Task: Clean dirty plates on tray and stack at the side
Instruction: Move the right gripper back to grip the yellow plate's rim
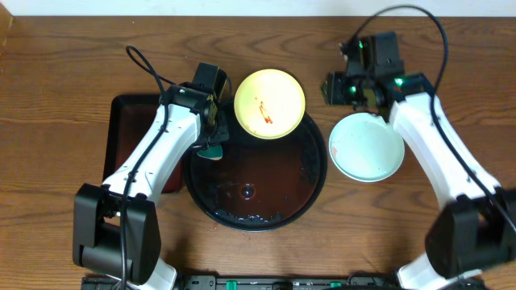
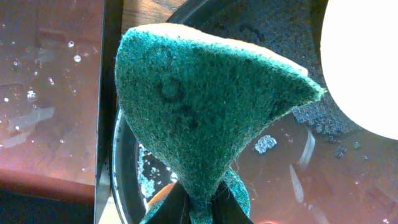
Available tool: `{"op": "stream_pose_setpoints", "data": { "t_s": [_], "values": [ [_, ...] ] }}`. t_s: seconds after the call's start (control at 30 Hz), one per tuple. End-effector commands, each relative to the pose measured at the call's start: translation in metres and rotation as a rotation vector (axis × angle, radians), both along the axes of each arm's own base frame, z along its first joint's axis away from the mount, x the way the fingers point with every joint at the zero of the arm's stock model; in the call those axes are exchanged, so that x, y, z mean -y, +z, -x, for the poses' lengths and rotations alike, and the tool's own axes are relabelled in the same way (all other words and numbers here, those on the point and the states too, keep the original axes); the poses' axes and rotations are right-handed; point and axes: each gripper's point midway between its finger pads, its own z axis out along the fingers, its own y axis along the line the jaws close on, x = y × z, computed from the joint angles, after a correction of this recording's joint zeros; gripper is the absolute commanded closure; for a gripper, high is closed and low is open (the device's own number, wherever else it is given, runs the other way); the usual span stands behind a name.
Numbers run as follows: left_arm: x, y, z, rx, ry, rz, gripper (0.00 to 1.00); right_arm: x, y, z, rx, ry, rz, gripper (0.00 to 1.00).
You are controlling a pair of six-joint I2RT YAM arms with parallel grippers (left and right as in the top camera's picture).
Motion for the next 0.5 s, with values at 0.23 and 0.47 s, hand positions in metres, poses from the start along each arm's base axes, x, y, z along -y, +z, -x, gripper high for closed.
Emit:
{"op": "stream_pose_setpoints", "data": {
  "t_s": [0.23, 0.47],
  "values": [
    [0.0, 0.005, -0.005, 0.015, -0.009, -0.003, 0.93, -0.037, -0.053, -0.06, -0.021, 0.187, 0.03, 0.54],
    [0.0, 0.005, -0.005, 0.015, -0.009, -0.002, 0.93, -0.061, -0.09, -0.062, -0.04, 0.317, 0.0, 0.57]
  ]
}}
